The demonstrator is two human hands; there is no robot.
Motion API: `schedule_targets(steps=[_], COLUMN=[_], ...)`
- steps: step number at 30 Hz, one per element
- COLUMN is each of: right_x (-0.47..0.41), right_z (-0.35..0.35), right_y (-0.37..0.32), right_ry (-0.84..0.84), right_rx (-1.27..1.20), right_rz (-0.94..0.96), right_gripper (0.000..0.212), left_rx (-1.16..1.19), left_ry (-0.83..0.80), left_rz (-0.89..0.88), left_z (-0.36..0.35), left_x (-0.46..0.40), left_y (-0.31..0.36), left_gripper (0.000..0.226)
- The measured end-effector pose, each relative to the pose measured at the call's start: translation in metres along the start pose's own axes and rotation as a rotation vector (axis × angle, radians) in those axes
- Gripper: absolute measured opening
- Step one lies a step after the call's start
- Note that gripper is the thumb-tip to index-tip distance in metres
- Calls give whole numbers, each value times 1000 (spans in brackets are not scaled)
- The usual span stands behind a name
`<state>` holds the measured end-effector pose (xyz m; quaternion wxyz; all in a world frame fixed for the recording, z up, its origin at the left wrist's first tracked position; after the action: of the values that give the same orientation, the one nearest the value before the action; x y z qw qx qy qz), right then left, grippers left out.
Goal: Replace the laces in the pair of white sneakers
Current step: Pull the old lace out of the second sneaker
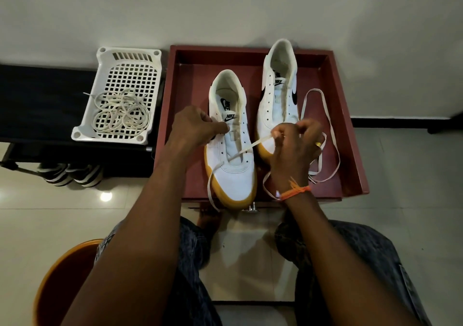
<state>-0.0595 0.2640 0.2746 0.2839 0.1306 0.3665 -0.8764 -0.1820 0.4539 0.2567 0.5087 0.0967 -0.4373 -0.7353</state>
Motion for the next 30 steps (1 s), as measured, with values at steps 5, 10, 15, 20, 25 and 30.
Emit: schedule_targets(steps=[5,10,15,20,25,30], right_x=[2,42,35,-3,9,42], right_z=[0,-37,-31,5,-6,-41], right_y=[-4,-39,-33,4,-12,-35], right_ry=[-52,-300,-215,-24,-144,-312], right_rx=[-19,123,141,41,41,118], right_rz=[70,367,288,-68,165,335], right_gripper=[10,8,3,5,20,12], left_rx=[-18,-30,-31,21,-4,-26], left_ry=[3,19,6,14,10,7], left_rz=[-12,-27,-43,-55,-39,-46], left_z=[0,-2,-2,0,-2,-3], left_x=[-1,-1,-2,1,-2,-2], left_y=[0,0,1,1,1,1], left_gripper=[35,35,36,36,37,37])
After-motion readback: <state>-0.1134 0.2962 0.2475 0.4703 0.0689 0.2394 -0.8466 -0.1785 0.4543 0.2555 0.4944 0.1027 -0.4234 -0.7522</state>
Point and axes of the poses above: each hand's wrist, its own x-axis away from the middle knuckle, its own z-axis out of the back of the hand, y = z × x, the point moved 6 cm from there along -x, towards the middle knuckle, and after that the axes turned 4 degrees about y, right-handed, at the moved point
